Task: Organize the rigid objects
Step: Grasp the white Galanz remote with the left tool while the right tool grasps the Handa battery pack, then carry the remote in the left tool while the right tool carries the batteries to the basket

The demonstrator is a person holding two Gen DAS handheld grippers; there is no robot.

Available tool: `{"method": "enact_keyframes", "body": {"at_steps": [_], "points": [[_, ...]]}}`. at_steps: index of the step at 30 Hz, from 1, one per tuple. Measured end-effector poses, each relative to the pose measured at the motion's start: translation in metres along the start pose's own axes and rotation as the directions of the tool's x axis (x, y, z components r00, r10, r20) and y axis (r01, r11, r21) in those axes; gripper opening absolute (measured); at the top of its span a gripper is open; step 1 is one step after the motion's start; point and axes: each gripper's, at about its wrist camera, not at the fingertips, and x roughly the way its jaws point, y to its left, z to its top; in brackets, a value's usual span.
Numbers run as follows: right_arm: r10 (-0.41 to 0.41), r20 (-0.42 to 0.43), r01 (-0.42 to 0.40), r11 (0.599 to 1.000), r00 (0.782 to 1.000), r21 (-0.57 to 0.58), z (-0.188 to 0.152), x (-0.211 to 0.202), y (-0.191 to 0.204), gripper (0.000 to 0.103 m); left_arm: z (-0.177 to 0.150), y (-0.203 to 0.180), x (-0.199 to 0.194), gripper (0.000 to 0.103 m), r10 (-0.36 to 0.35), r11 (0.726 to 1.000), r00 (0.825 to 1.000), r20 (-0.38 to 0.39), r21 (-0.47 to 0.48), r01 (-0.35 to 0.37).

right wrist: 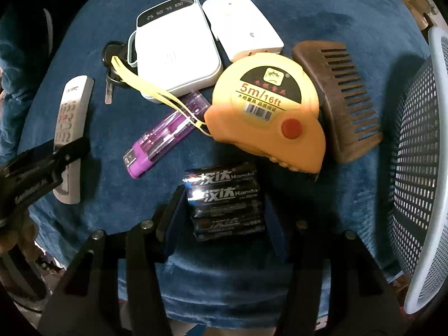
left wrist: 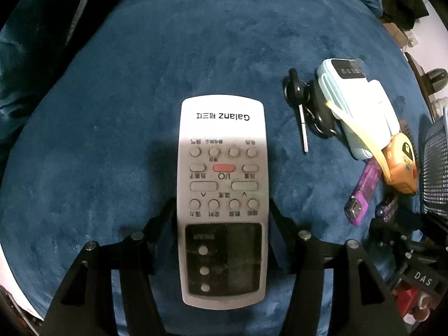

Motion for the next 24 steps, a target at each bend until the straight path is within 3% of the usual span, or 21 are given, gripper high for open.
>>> {"method": "enact_keyframes", "body": {"at_steps": [11, 24], "points": [[0.115, 0.069, -0.120, 0.990, 0.991, 0.078, -0.003, -0.027, -0.011, 0.053, -0.007, 0.007, -0.047, 0.058, -0.026, 1.000, 0.998, 0.063, 0.006, 0.026], [0.186, 0.186, -0.211, 0.970, 0.965, 0.124, -0.019, -0.067, -0.031, 0.053, -0.023, -0.005, -0.095, 0.058, -0.023, 0.998, 0.989, 0.146, 0.055, 0.015]]}}
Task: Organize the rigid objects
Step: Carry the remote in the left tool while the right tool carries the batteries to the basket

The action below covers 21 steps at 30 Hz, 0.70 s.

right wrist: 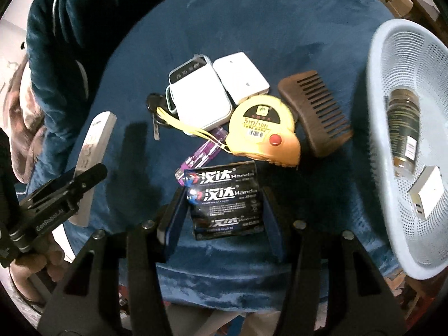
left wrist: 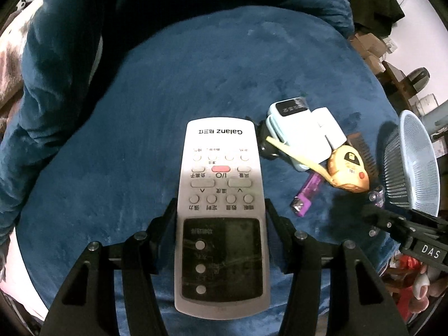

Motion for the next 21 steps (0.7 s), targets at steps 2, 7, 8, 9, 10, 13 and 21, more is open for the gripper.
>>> {"method": "enact_keyframes", "body": {"at_steps": [2, 7, 8, 9, 10, 13, 21], "points": [[0.006, 0.007, -0.006, 1.000, 1.000, 0.006, -0.002, -0.012, -0.010, 0.053, 0.001, -0.001, -0.006, 0.058, 0.004, 1.000, 1.000, 0.002, 0.008, -0.004], [0.015, 0.034, -0.016, 0.999, 0.999, 0.035, -0.004, -0.028, -0.019, 0.053, 0.003, -0.011, -0.020, 0.058, 0.005, 0.999, 1.000, 0.013, 0.035, -0.005], [0.016, 0.039, -0.018, 0.999, 0.999, 0.039, -0.004, -0.029, -0.018, 0.053, 0.003, -0.014, -0.021, 0.058, 0.002, 0.999, 1.000, 0.016, 0.040, -0.003], [0.019, 0.046, -0.021, 0.999, 0.999, 0.044, -0.005, -0.031, -0.018, 0.053, 0.003, -0.018, -0.024, 0.058, 0.000, 0.999, 1.000, 0.020, 0.047, 0.000], [0.020, 0.052, -0.023, 0.999, 0.998, 0.048, -0.005, -0.033, -0.018, 0.053, 0.004, -0.021, -0.026, 0.058, -0.003, 0.999, 1.000, 0.023, 0.052, 0.002], [0.021, 0.069, -0.025, 0.998, 0.997, 0.061, -0.006, -0.039, -0.022, 0.053, 0.006, -0.029, -0.032, 0.058, -0.011, 0.998, 1.000, 0.028, 0.066, 0.009], [0.005, 0.122, -0.019, 0.994, 0.993, 0.110, -0.009, -0.056, -0.038, 0.053, 0.012, -0.057, -0.043, 0.058, -0.031, 0.993, 0.999, 0.041, 0.112, 0.027]]}}
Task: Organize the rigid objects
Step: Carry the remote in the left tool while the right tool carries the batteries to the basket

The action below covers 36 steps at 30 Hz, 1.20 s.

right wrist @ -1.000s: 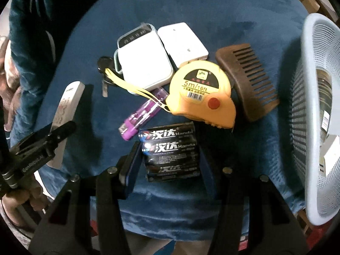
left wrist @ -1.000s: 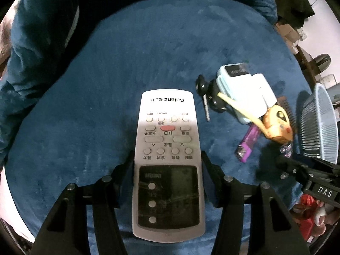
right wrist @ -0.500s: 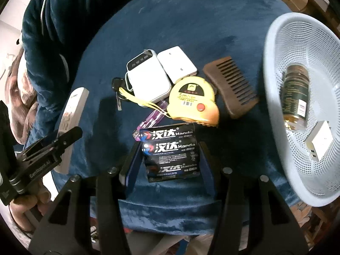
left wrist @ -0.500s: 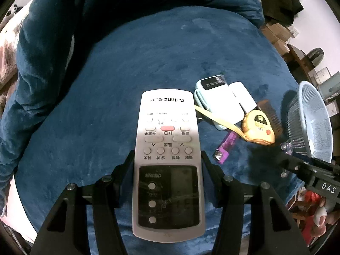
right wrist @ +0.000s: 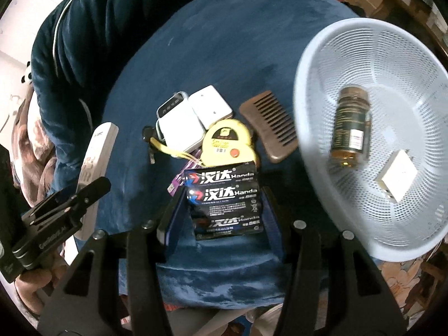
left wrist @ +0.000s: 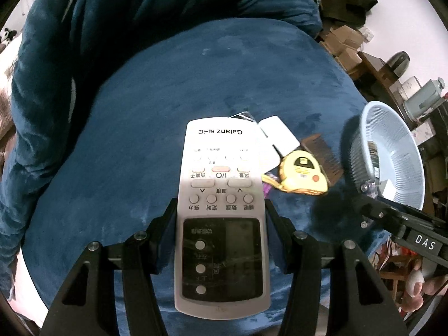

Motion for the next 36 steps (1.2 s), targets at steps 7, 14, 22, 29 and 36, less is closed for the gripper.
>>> {"method": "enact_keyframes", "body": {"at_steps": [7, 14, 22, 29, 36], "points": [[-0.005, 0.040, 0.003, 0.999, 0.999, 0.047, 0.000, -0.016, -0.016, 0.053, 0.004, -0.025, 0.001, 0.058, -0.017, 0.999, 1.000, 0.000, 0.040, 0.017], [-0.012, 0.065, 0.006, 0.996, 0.998, 0.089, 0.002, -0.025, -0.032, 0.053, 0.007, -0.042, 0.001, 0.058, -0.028, 0.997, 1.000, 0.000, 0.067, 0.028], [-0.024, 0.089, 0.012, 0.991, 0.996, 0.135, 0.001, -0.035, -0.047, 0.053, 0.011, -0.066, 0.000, 0.058, -0.052, 0.993, 0.999, -0.001, 0.104, 0.052], [-0.033, 0.102, 0.015, 0.985, 0.994, 0.175, -0.001, -0.041, -0.064, 0.053, 0.013, -0.086, 0.003, 0.058, -0.063, 0.988, 0.998, -0.007, 0.139, 0.064], [-0.051, 0.113, 0.026, 0.977, 0.992, 0.214, -0.002, -0.047, -0.084, 0.053, 0.021, -0.115, 0.005, 0.058, -0.079, 0.981, 0.997, -0.005, 0.178, 0.078]]}}
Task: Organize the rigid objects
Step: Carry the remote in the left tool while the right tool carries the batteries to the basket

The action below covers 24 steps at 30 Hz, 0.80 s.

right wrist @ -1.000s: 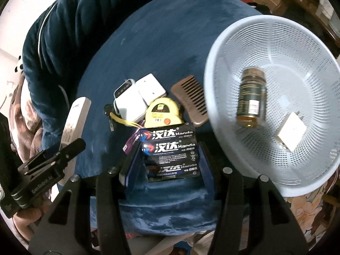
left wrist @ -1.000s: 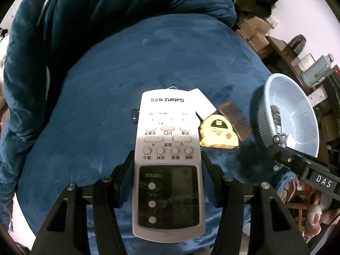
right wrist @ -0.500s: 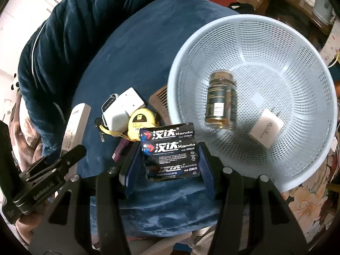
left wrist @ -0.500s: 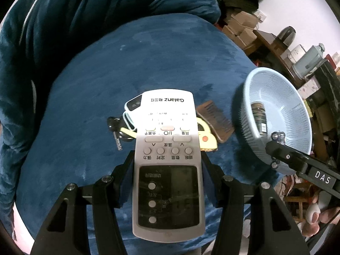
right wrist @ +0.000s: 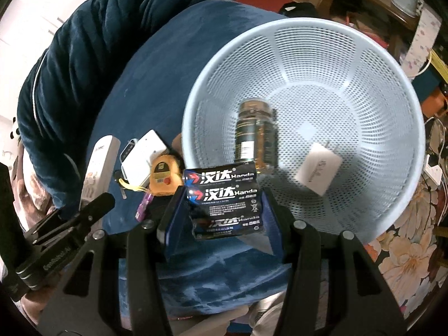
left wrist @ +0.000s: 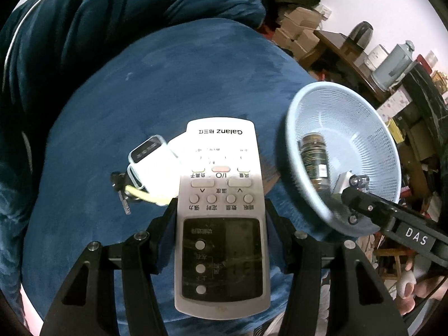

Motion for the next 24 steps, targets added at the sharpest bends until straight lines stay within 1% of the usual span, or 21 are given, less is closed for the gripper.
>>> {"method": "enact_keyframes", "body": {"at_steps": [11, 19, 24], "points": [[-0.019, 0.031, 0.016, 0.995, 0.999, 0.103, 0.008, -0.012, -0.043, 0.053, 0.015, -0.043, 0.013, 0.058, -0.032, 0.997, 0.999, -0.017, 0.069, 0.033], [-0.051, 0.039, 0.044, 0.985, 0.998, 0.165, 0.012, -0.010, -0.071, 0.053, 0.027, -0.070, 0.022, 0.058, -0.059, 0.991, 0.998, -0.030, 0.115, 0.063], [-0.060, 0.043, 0.052, 0.982, 0.997, 0.182, 0.014, -0.009, -0.078, 0.053, 0.033, -0.087, 0.029, 0.058, -0.073, 0.986, 0.996, -0.041, 0.144, 0.078]]}}
